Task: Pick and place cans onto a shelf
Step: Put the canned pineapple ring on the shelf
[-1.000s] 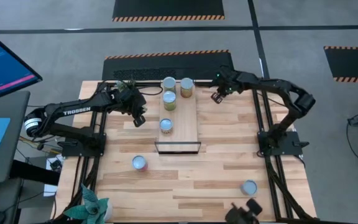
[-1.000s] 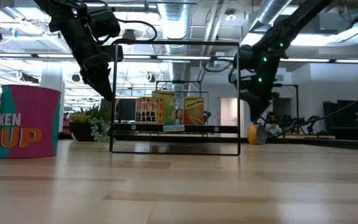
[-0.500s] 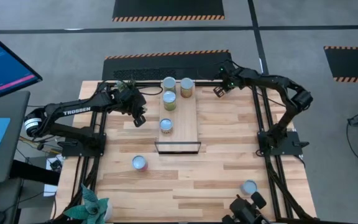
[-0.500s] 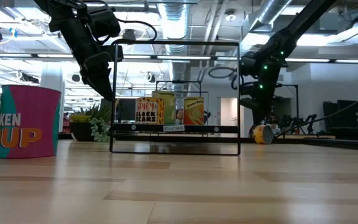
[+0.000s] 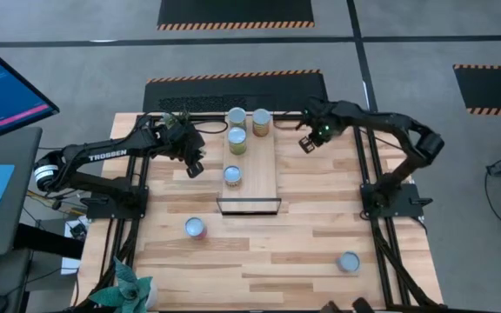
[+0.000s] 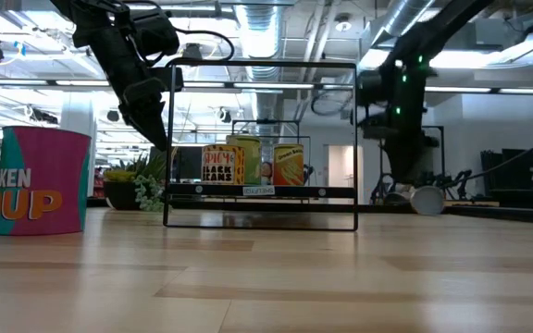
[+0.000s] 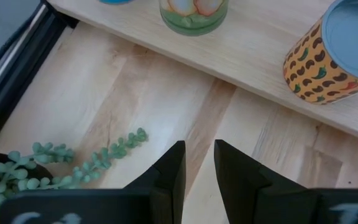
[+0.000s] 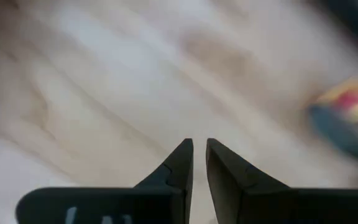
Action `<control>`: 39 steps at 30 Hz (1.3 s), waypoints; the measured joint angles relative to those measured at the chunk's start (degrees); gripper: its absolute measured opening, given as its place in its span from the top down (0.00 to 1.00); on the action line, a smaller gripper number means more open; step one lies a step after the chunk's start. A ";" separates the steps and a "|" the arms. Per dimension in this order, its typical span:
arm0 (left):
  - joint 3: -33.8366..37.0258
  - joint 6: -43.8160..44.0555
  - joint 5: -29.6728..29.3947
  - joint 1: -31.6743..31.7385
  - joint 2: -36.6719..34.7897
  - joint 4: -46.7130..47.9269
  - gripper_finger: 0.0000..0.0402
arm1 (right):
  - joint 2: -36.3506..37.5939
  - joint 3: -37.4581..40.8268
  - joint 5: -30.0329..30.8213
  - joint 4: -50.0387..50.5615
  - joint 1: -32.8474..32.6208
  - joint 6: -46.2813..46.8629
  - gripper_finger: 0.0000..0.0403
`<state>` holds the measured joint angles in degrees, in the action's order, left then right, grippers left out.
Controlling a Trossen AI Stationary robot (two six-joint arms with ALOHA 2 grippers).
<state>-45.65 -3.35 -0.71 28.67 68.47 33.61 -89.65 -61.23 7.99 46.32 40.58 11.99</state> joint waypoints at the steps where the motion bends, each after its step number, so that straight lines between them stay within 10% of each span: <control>1: 0.00 -0.24 -0.06 0.00 0.00 -0.22 0.82 | 1.27 -0.03 5.12 -1.14 -1.34 0.00 0.83; 6: 0.00 -0.79 -0.19 0.00 0.00 -0.49 0.82 | 5.87 -0.22 22.50 -0.40 1.68 0.18 0.83; 13: 0.00 -2.10 -0.30 0.00 0.00 -0.57 0.82 | 4.19 -0.02 15.46 3.58 15.98 -2.11 0.83; 23: -0.02 -2.15 -0.56 0.00 0.00 -0.14 0.82 | 1.09 -0.05 9.66 6.03 16.19 1.53 0.86; 39: -0.02 -5.20 -0.81 0.00 0.00 -0.13 0.82 | -4.45 -0.17 16.24 5.38 14.90 8.74 0.95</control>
<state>-45.67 -8.55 -1.52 28.67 68.47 33.48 -94.10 -61.41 24.23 51.71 55.49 20.73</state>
